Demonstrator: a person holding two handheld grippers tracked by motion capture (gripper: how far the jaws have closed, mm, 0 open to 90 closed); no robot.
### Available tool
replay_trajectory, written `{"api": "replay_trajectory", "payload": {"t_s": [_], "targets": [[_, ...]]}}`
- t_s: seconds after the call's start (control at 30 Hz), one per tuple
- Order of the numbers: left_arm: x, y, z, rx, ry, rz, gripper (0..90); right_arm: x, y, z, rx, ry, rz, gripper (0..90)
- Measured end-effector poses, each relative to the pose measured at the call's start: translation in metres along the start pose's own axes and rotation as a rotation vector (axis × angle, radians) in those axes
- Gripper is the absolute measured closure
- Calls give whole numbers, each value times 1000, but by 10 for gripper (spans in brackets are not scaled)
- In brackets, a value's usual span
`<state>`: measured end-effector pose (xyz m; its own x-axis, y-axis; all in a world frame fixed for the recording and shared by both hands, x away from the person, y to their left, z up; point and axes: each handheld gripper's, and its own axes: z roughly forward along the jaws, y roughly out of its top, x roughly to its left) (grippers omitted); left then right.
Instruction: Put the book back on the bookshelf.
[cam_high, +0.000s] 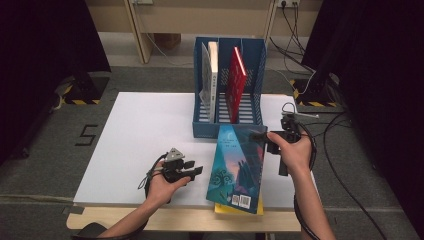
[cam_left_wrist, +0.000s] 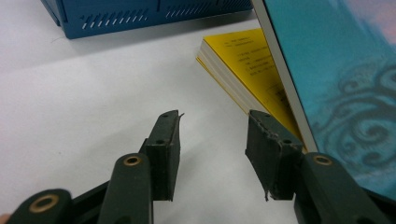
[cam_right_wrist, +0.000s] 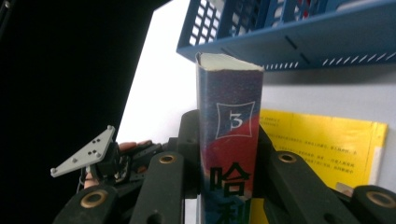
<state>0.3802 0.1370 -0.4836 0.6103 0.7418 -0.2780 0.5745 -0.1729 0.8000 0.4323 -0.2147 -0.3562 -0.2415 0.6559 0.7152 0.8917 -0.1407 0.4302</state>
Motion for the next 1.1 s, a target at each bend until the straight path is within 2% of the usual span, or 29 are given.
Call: {"api": "replay_trajectory", "payload": {"t_s": [0.37, 0.77, 1.1], "targets": [[0, 1, -1, -13, 3, 11, 541, 6, 5, -6, -41, -10, -30, 749], [2, 0, -1, -28, 2, 14, 536, 12, 9, -21, -122, -27, -52, 749], [3, 0, -1, -25, 1, 18, 536, 14, 12, -26, -138, -34, -61, 749]]}}
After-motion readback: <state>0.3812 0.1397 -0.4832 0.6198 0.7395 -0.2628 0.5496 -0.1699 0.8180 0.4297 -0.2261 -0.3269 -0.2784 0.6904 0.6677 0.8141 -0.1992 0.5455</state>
